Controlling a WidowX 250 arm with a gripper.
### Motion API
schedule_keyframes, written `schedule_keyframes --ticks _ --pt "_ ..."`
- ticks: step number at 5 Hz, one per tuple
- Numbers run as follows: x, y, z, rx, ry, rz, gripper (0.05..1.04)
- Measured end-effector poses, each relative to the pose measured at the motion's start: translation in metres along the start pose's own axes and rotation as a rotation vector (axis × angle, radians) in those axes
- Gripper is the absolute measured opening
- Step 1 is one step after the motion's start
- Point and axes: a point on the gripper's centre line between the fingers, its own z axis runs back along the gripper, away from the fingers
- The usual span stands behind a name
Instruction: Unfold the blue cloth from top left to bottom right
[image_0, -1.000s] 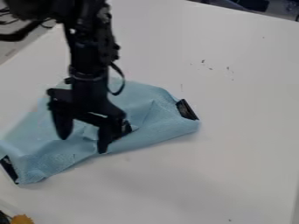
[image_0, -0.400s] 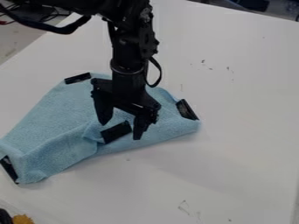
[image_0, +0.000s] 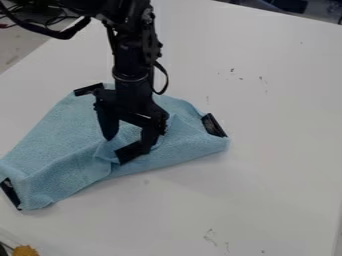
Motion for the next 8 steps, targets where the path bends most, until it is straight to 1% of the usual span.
schedule_keyframes --ticks 1,2,3,4,5,6,7,8 --pt "-0.002 0.004 -0.012 -0.03 0.027 0.002 0.691" --pt "0.0 0.007 -0.018 -0.05 0.025 -0.001 0.385" --pt "0.001 0.011 -0.018 -0.055 0.015 0.006 0.229" --pt "-0.002 0.014 -0.018 -0.035 0.029 0.01 0.151" --pt "0.003 0.015 0.001 0.009 0.003 -0.003 0.06" --pt "0.003 0.013 0.019 0.048 -0.015 -0.029 0.052" --pt "0.001 0.008 0.037 0.068 -0.033 -0.037 0.051" --pt "-0.012 -0.001 0.06 0.073 -0.021 -0.001 0.051"
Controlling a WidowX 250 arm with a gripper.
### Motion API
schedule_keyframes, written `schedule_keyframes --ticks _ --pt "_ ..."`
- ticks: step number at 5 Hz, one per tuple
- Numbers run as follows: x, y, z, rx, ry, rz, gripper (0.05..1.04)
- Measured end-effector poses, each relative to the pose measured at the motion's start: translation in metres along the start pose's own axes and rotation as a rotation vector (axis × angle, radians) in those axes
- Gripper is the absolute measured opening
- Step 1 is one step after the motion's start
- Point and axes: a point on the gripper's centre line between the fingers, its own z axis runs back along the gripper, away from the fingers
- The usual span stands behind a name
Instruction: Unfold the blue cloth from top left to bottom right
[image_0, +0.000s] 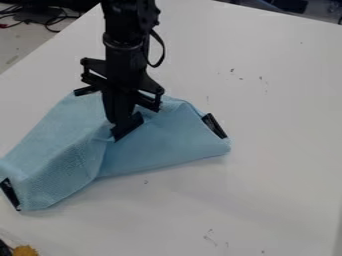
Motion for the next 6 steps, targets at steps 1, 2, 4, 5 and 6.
schedule_keyframes --ticks 1,2,4,5,6 --pt "-0.037 -0.012 0.009 -0.034 0.087 0.091 0.051" --pt "-0.072 -0.024 0.013 -0.073 0.171 0.197 0.051" --pt "-0.102 -0.048 0.004 -0.196 0.278 0.333 0.073" --pt "-0.105 -0.057 0.0 -0.24 0.27 0.376 0.222" --pt "-0.104 -0.058 0.0 -0.247 0.27 0.381 0.482"
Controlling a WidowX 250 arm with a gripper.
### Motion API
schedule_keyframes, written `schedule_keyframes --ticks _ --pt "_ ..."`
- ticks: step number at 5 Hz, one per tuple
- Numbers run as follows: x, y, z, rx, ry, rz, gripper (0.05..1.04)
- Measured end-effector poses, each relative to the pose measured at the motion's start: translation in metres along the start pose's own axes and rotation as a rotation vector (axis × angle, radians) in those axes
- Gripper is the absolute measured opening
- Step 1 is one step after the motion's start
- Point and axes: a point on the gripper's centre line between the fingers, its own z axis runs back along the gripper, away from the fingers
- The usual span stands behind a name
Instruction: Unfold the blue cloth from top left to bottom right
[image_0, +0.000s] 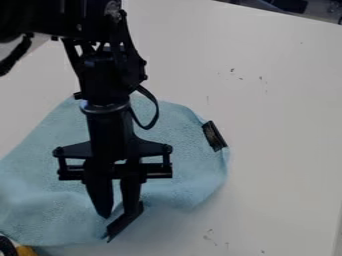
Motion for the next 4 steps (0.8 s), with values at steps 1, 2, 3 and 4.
schedule_keyframes --ticks 1,2,3,4 --pt "-0.001 -0.001 0.0 -0.003 0.008 0.014 0.805" --pt "-0.003 0.0 0.0 0.002 0.019 0.024 1.005" --pt "-0.001 0.002 0.005 0.028 0.003 0.012 1.005" --pt "0.009 0.001 0.014 0.139 -0.084 -0.101 1.0"
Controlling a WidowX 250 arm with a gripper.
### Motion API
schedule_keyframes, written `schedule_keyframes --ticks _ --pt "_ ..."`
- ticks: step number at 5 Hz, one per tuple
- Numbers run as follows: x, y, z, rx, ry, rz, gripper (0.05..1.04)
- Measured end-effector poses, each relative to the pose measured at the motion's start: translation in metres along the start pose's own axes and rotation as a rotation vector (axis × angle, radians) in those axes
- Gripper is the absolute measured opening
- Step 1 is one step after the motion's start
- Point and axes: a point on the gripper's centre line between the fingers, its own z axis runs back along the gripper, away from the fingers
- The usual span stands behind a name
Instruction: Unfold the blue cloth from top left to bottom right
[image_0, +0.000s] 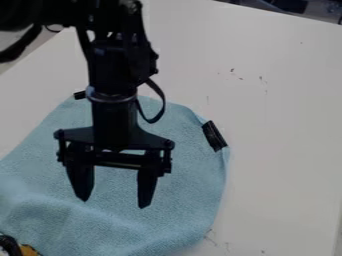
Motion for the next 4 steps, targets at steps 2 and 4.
schedule_keyframes --ticks 2,4 --pt "0.021 -0.003 -0.009 -0.021 -0.189 -0.114 0.999" --pt "0.052 -0.011 -0.015 -0.097 -0.264 -0.187 1.0"
